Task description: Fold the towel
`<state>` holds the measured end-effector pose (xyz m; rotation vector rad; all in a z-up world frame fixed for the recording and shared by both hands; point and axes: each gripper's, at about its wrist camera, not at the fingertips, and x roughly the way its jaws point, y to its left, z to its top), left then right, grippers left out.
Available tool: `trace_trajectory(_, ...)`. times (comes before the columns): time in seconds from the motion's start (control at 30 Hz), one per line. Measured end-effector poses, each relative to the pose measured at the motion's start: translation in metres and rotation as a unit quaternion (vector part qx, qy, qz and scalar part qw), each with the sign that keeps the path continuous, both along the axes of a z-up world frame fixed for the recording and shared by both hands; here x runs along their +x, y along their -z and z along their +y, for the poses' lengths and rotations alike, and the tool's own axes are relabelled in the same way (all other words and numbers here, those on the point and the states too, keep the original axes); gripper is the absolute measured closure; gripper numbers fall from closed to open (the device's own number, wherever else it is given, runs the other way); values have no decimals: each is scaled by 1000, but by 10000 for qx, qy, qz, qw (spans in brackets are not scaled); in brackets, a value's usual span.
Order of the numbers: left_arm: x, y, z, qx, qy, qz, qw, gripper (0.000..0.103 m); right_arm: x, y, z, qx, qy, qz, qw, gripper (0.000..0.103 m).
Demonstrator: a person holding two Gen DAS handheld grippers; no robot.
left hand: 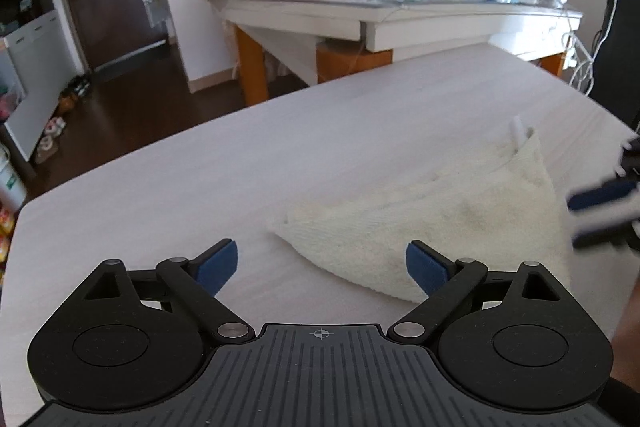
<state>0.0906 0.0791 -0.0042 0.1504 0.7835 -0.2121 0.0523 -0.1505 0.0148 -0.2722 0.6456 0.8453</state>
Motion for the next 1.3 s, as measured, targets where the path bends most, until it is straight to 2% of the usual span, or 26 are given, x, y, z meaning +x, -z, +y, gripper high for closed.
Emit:
trace_trajectory(0.13, -4, 7, -16, 150, 299, 96, 9994, 8, 20, -1, -16, -38, 304, -83, 9995, 70)
trace_trajectory(0.23, -1, 14, -22, 255, 313, 96, 9991, 5, 39, 1, -18, -127, 362, -165, 9991, 64)
trace_trajectory(0.33, 5, 16, -20, 183, 255, 155, 9994, 4, 53, 4, -18, -241, 405, -228, 9986, 65)
trace_trajectory(0.6, 18, 20, -25, 134, 173, 130, 9997, 1, 77, 13, -27, -4, 663, 222, 9976, 67)
trace_trajectory(0.63, 20, 20, -27, 139, 187, 111, 9997, 1, 77, 13, -28, 17, 677, 251, 9974, 72)
trace_trajectory(0.7, 21, 20, -28, 133, 194, 97, 9997, 1, 77, 13, -30, 103, 748, 290, 9967, 92)
trace_trajectory(0.83, 13, 13, -20, 140, 150, 8, 9998, 2, 64, -4, -41, 555, 866, 258, 9944, 92)
trace_trajectory(0.93, -1, 2, -4, 205, 56, -60, 9998, 3, 48, -22, -32, 801, 675, 185, 9943, 92)
trace_trajectory(1.07, -19, -11, 20, 266, -74, -92, 9996, 3, 21, -36, 5, 1183, -34, 342, 9924, 92)
trace_trajectory(1.23, -50, -21, 57, 405, -501, -62, 9979, 2, -26, -21, 83, 1223, -1246, 657, 9824, 92)
trace_trajectory(1.3, -63, -25, 72, 465, -689, -42, 9965, 2, -39, -11, 107, 1116, -1508, 657, 9800, 91)
